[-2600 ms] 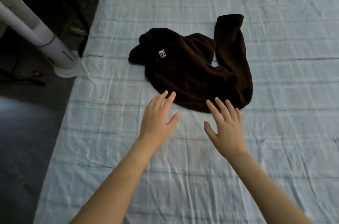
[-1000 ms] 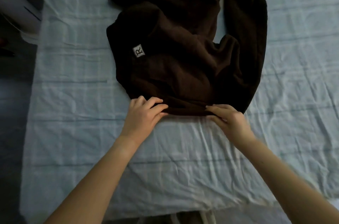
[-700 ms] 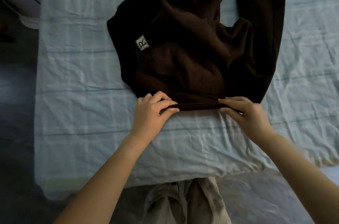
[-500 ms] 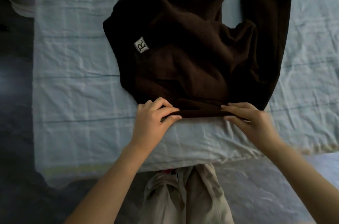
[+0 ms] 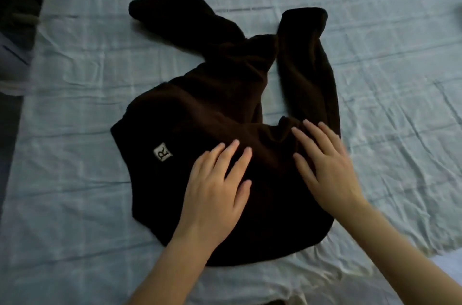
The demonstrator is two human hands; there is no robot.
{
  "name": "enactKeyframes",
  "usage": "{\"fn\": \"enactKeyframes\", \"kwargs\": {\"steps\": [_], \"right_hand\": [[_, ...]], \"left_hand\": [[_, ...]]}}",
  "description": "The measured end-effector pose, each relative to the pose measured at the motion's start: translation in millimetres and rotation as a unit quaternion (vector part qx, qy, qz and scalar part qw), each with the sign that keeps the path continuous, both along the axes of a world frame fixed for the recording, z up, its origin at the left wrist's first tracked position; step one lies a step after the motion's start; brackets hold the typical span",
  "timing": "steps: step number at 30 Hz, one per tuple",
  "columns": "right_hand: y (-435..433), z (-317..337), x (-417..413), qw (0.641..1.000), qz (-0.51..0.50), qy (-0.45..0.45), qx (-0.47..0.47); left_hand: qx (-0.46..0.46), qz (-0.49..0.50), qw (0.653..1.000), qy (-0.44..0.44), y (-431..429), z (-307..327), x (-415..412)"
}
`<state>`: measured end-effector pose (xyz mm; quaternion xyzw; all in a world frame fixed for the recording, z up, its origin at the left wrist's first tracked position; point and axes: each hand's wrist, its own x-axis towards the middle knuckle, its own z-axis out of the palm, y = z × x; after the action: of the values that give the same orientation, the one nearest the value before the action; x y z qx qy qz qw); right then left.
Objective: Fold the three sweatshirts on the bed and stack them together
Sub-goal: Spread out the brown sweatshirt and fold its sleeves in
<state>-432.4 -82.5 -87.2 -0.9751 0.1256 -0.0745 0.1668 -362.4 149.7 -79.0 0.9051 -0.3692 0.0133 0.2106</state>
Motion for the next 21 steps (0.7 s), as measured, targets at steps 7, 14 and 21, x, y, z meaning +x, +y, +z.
{"fn": "enactKeyframes", "kwargs": {"steps": [7,14,21], "right_hand": [[-65.6,-71.0,49.9,0.985,-0.07,0.155,-0.021],[-136.6,-57.2,65.3,0.996,-0.048,0.025,0.065],[-220.9,-61.6,160.5,0.954,-0.067,0.041,0.29]], "left_hand": [[0.199,0.0,0.978,0.063,-82.1,-78.8,50.1],[0.039,0.059,0.997,0.016,-125.4,-62.4,56.0],[-0.127,0.131,0.953,0.243,-278.7,-59.1,155.8]]}}
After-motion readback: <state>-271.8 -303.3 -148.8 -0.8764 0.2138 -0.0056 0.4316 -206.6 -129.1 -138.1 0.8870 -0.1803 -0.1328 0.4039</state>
